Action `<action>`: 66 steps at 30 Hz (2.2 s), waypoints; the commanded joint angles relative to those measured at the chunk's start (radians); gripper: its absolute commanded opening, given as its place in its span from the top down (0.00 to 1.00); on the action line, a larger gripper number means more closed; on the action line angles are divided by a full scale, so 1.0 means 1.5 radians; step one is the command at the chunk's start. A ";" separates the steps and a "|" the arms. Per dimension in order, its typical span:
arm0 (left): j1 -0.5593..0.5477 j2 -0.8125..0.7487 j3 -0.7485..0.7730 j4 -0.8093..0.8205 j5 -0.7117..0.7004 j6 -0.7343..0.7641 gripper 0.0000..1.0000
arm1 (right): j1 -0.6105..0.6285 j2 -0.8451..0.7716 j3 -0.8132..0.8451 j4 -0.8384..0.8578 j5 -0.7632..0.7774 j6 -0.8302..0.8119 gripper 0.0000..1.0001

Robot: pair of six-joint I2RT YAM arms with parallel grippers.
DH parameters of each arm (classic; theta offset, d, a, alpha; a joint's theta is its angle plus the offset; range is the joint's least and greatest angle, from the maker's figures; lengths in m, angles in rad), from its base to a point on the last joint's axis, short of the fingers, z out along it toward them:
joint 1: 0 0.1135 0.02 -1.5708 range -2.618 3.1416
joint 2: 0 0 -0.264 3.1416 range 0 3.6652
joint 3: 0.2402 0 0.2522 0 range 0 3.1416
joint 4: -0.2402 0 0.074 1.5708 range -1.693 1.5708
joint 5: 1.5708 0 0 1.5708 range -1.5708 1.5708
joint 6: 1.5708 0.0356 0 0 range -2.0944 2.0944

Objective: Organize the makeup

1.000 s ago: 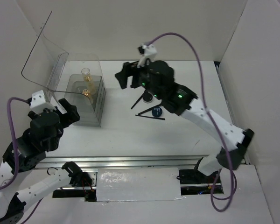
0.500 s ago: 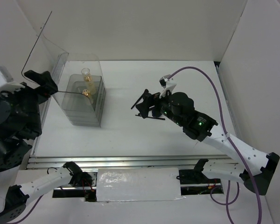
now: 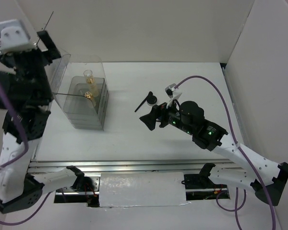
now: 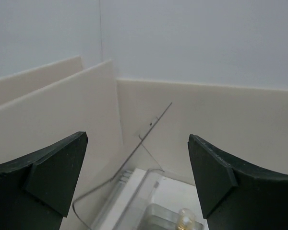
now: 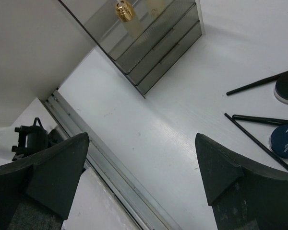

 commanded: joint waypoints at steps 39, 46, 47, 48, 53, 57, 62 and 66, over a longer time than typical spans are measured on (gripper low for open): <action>0.359 0.004 -0.117 -0.197 0.495 -0.335 0.01 | -0.008 -0.074 -0.084 0.035 -0.019 -0.050 0.00; 0.359 -0.040 -0.148 -0.197 0.595 -0.393 0.01 | -0.009 -0.066 -0.080 0.037 -0.033 -0.037 0.00; 0.359 -0.042 -0.145 -0.200 0.628 -0.400 0.01 | -0.008 -0.063 -0.079 0.038 -0.033 -0.035 0.00; 0.359 -0.045 -0.142 -0.205 0.648 -0.414 0.01 | -0.008 -0.060 -0.078 0.043 -0.035 -0.031 0.00; 0.359 -0.067 -0.124 -0.236 0.786 -0.463 0.01 | -0.011 -0.033 -0.066 0.056 -0.046 -0.007 0.00; 0.359 -0.091 -0.111 -0.263 0.856 -0.484 0.01 | -0.017 -0.010 -0.058 0.075 -0.057 0.024 0.00; 0.359 -0.120 -0.118 -0.351 0.808 -0.468 0.01 | -0.035 0.035 -0.056 0.121 -0.064 0.078 0.00; 0.359 -0.145 -0.190 -0.432 0.681 -0.464 0.01 | -0.060 0.103 -0.071 0.236 -0.085 0.176 0.01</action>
